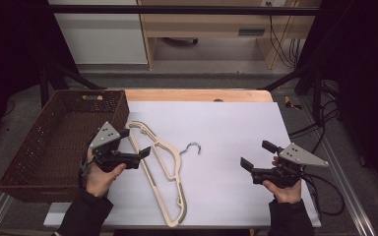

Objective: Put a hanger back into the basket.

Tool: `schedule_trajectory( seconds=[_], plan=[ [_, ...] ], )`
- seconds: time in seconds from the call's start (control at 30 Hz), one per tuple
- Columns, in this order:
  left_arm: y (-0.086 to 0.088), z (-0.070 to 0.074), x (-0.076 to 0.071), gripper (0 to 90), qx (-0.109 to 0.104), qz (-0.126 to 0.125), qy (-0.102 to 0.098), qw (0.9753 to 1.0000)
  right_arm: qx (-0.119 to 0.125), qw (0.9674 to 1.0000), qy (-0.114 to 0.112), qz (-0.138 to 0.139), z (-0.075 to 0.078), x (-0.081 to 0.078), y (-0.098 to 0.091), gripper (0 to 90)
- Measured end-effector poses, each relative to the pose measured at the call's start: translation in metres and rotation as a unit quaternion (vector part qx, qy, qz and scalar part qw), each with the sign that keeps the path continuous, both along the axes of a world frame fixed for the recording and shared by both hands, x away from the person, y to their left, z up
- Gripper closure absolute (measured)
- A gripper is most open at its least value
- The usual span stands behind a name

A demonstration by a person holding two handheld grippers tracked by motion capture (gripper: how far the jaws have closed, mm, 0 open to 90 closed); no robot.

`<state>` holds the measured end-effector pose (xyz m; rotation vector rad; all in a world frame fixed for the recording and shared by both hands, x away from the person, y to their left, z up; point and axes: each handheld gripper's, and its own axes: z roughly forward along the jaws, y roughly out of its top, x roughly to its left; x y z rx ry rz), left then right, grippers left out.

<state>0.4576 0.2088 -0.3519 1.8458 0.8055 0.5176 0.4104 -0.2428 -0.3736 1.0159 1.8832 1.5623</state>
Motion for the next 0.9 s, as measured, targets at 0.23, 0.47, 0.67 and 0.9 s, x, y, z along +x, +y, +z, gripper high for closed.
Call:
schedule_trajectory(
  seconds=[0.23, 0.47, 0.67, 0.9],
  plan=[
    [-0.024, -0.011, 0.02, 5.3, 0.021, -0.013, 0.024, 0.9994, -0.002, 1.0, 0.001, 0.006, -0.001, 0.001, 0.0, 4.5],
    [-0.049, -0.026, 0.037, 6.8, 0.062, -0.028, 0.046, 0.9966, -0.005, 0.9999, 0.006, 0.009, -0.002, 0.002, 0.002, 5.1],
    [-0.069, -0.038, 0.05, 8.7, 0.085, -0.041, 0.062, 0.9936, -0.005, 0.9999, 0.007, 0.01, -0.002, 0.002, 0.002, 5.2],
    [-0.09, -0.053, 0.066, 12.0, 0.111, -0.055, 0.082, 0.9889, -0.005, 0.9999, 0.008, 0.014, -0.003, 0.003, 0.003, 5.2]
  ],
)
